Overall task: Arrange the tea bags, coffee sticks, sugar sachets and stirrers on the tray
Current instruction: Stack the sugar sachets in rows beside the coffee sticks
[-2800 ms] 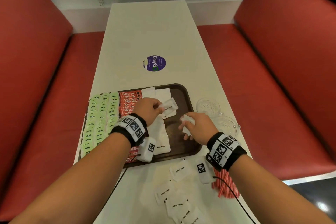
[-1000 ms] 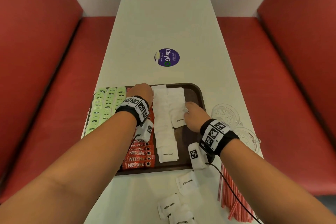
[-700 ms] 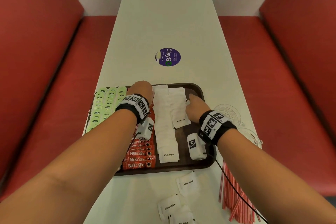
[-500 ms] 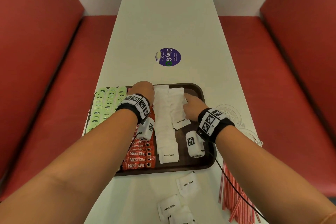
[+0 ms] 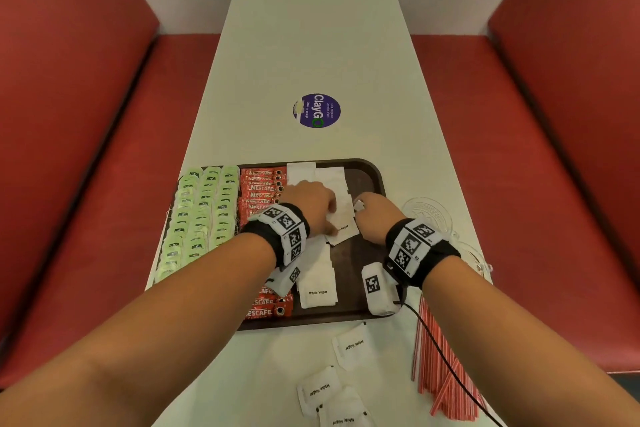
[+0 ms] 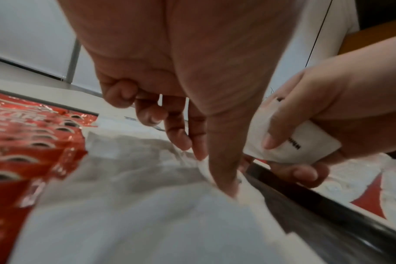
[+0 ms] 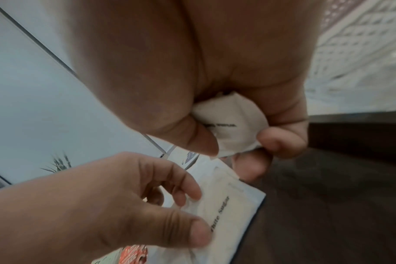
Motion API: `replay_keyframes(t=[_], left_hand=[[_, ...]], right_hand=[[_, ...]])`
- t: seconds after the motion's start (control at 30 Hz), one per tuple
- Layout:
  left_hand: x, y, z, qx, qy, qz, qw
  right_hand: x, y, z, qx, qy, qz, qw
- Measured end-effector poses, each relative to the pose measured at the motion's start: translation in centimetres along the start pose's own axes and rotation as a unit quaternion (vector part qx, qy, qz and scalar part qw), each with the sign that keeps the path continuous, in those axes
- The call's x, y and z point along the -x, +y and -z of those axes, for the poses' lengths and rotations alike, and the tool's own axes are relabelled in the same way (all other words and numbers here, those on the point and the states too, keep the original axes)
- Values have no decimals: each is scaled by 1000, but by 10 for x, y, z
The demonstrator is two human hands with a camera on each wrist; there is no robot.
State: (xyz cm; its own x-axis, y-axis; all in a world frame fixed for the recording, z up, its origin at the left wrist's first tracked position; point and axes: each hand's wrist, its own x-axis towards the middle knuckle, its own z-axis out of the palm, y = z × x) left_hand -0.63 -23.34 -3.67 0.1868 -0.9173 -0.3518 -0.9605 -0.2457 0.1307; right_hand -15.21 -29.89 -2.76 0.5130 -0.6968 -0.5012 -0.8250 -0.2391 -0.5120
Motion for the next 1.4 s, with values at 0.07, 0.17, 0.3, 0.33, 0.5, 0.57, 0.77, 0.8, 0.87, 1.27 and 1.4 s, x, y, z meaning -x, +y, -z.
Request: replay_keyframes(t=[0.07, 0.17, 0.3, 0.33, 0.5, 0.57, 0.77, 0.8, 0.87, 1.27, 1.4], left_hand=[[-1, 1, -1, -1, 7, 5, 1000], [0, 1, 2, 9, 6, -4, 1000], [2, 0, 5, 9, 2, -15, 1000], [4, -1, 7, 19, 9, -18, 1000], [25, -4, 23, 228, 103, -47, 967], [39, -1, 30, 314, 125, -56, 940], [58, 7, 35, 301, 124, -96, 941], [58, 7, 34, 304, 128, -96, 939], [57, 5, 33, 319, 131, -87, 935], [47, 5, 26, 343, 92, -55, 933], [39, 6, 24, 339, 143, -15, 930]], right_hand=[[6, 1, -2, -7, -6, -1, 1000], [13, 3, -2, -56, -1, 3, 998], [23, 0, 3, -93, 10, 22, 995], [26, 0, 5, -104, 12, 27, 994], [35, 10, 8, -215, 99, 75, 969], [40, 10, 11, -197, 121, 91, 969], [54, 5, 7, -317, 83, 102, 939], [56, 3, 6, -325, 76, 103, 937], [58, 1, 5, -307, 77, 114, 942], [60, 16, 7, -249, 81, 96, 960], [56, 17, 8, -190, 74, 78, 976]])
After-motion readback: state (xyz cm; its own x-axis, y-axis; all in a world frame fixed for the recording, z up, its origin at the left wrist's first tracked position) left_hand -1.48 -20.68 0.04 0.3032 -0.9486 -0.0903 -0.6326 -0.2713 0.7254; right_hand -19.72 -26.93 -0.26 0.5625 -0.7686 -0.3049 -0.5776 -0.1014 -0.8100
